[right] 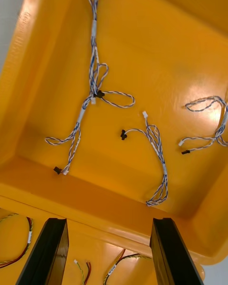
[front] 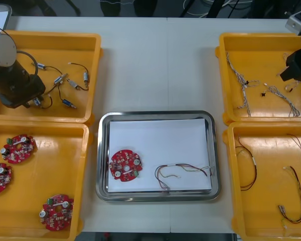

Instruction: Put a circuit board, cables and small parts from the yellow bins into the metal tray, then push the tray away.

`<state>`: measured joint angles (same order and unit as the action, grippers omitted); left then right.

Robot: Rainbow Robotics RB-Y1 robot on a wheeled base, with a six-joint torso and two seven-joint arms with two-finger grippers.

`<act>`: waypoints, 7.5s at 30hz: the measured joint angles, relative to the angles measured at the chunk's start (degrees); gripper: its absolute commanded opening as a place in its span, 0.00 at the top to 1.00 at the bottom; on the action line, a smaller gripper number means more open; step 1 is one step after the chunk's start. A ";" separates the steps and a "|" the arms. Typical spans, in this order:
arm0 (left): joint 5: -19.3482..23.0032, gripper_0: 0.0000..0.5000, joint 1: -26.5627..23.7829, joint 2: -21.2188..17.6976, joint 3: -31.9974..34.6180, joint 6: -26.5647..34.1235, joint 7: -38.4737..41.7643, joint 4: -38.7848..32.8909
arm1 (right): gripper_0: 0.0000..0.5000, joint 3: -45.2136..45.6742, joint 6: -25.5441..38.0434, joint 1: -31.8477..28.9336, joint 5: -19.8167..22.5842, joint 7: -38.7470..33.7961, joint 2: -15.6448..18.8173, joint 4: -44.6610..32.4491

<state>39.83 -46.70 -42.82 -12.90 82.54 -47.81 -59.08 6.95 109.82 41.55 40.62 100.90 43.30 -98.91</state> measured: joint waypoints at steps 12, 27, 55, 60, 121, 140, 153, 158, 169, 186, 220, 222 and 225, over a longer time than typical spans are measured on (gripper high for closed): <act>0.06 1.00 0.35 0.00 0.00 -0.22 0.00 0.00 | 0.00 0.76 -0.01 0.13 -2.20 0.46 0.00 11.16; 1.03 1.00 0.56 -1.87 0.15 5.52 0.00 -9.93 | 0.00 0.80 -6.27 4.87 -2.81 5.40 0.00 26.53; 1.93 1.00 0.83 -3.03 2.54 26.91 11.47 -48.10 | 0.00 0.64 -23.89 13.38 -4.69 25.88 0.00 54.40; 1.68 1.00 0.83 -0.32 0.51 26.96 11.59 -52.26 | 0.00 -2.53 -27.30 13.62 -4.34 26.13 0.00 54.66; -10.99 0.75 2.56 10.34 -35.19 11.06 32.30 -45.48 | 0.08 -5.29 -39.96 11.65 2.09 26.13 -0.65 65.98; -12.12 0.00 2.59 10.35 -35.20 10.33 32.32 -45.21 | 1.00 -5.29 -39.73 10.61 4.48 26.39 -0.58 63.30; -12.72 0.00 2.60 10.36 -32.28 13.50 32.34 -47.09 | 1.00 -2.91 -26.26 8.61 -1.39 26.37 -0.62 47.72; -11.24 0.00 2.61 10.36 -27.79 17.56 32.34 -50.14 | 1.00 -0.82 -20.21 8.43 -2.06 26.33 -0.63 40.95; -5.30 0.00 2.54 9.83 -18.73 26.19 32.37 -56.27 | 1.00 1.43 -5.39 8.38 -2.45 25.74 -0.63 25.40; 5.01 0.00 1.19 1.51 -6.68 26.95 32.39 -52.76 | 1.00 1.64 -0.13 4.50 2.20 25.21 -2.24 0.32; 9.37 0.00 -2.14 -0.25 -6.58 7.84 32.40 -17.55 | 1.00 -32.86 -1.16 3.20 8.94 20.71 -9.36 -17.05; 10.21 0.00 -2.14 -0.25 -6.58 7.49 32.39 -16.39 | 1.00 -34.59 -3.46 3.62 8.66 19.92 -10.46 -15.58; 10.92 0.00 -2.14 -0.25 -6.59 7.44 32.38 -15.44 | 1.00 -36.49 -6.21 3.79 8.61 19.70 -11.47 -13.75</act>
<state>50.75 -48.83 -43.06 -19.49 89.99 -15.43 -74.52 -29.54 103.61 45.34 49.23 120.60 31.83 -112.67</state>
